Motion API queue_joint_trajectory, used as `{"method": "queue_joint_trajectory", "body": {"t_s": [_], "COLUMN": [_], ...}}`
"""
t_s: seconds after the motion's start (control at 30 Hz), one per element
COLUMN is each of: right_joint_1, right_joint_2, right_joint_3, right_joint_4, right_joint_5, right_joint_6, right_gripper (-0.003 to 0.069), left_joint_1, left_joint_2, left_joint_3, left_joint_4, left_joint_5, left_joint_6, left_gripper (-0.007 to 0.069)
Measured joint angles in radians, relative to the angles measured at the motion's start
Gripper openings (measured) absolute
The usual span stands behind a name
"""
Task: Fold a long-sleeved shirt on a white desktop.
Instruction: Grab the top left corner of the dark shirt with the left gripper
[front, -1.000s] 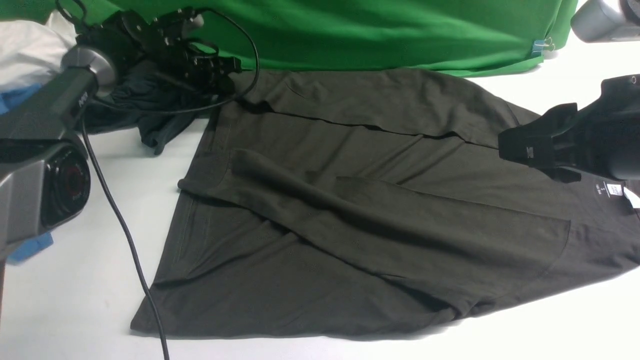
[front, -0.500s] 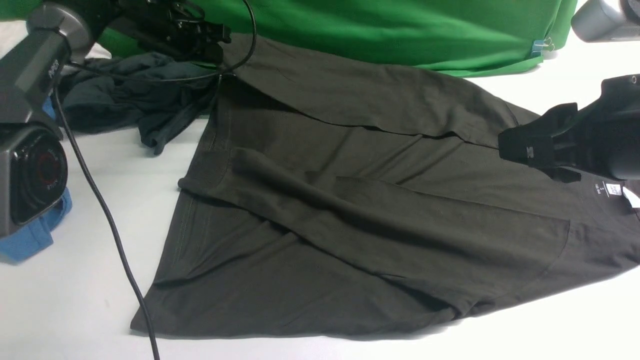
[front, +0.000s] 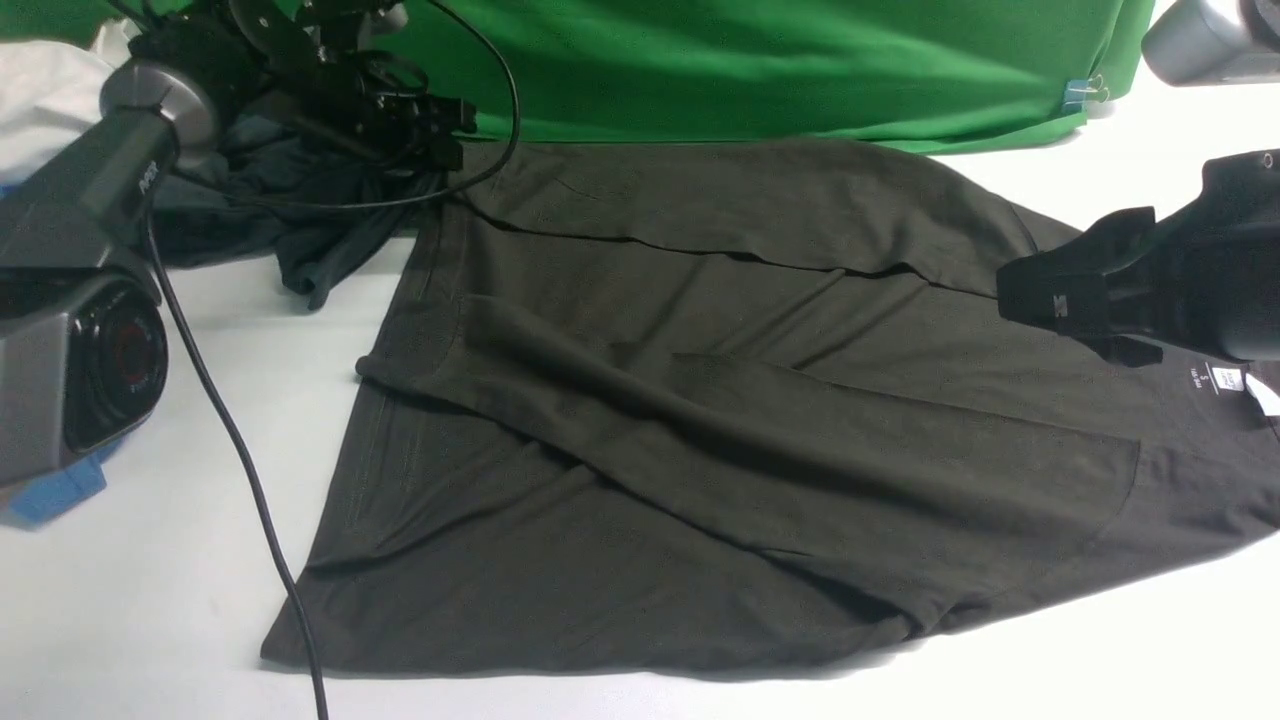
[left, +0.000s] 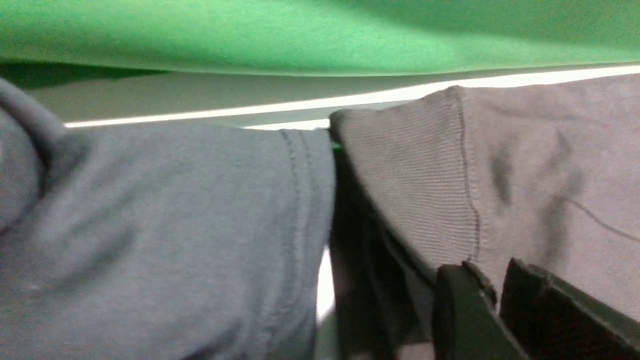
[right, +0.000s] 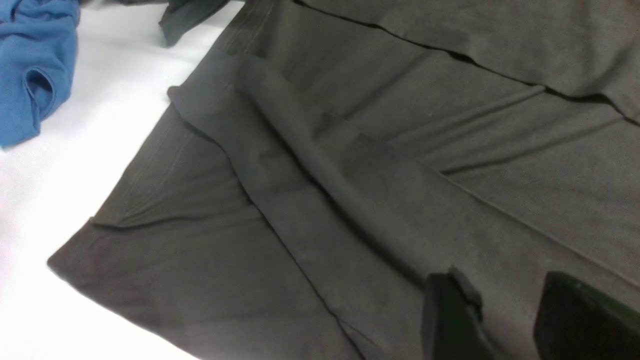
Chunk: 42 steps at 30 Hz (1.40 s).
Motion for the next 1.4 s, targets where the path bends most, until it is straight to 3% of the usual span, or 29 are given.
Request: {"method": "queue_joint_trajectory", "body": {"t_s": [0.2, 0.43, 1.17, 1.4], "right_joint_1": [0.0, 0.0, 0.0, 0.0], "right_joint_2": [0.0, 0.0, 0.0, 0.007], "right_joint_3": [0.0, 0.0, 0.0, 0.0], "right_joint_4": [0.0, 0.0, 0.0, 0.0], "right_joint_5": [0.0, 0.0, -0.002, -0.002], "right_joint_6": [0.0, 0.0, 0.0, 0.002], "right_gripper": [0.0241, 0.0241, 0.0241, 0.0241], "left_joint_1": [0.0, 0.0, 0.0, 0.0], "left_joint_2": [-0.002, 0.012, 0.075, 0.077], "left_joint_3": [0.0, 0.0, -0.002, -0.002], "left_joint_4": [0.018, 0.052, -0.101, -0.103], "left_joint_5": [0.036, 0.022, -0.084, -0.085], "left_joint_6": [-0.106, -0.133, -0.068, -0.039], "left_gripper": [0.0359, 0.0468, 0.0477, 0.0384]}}
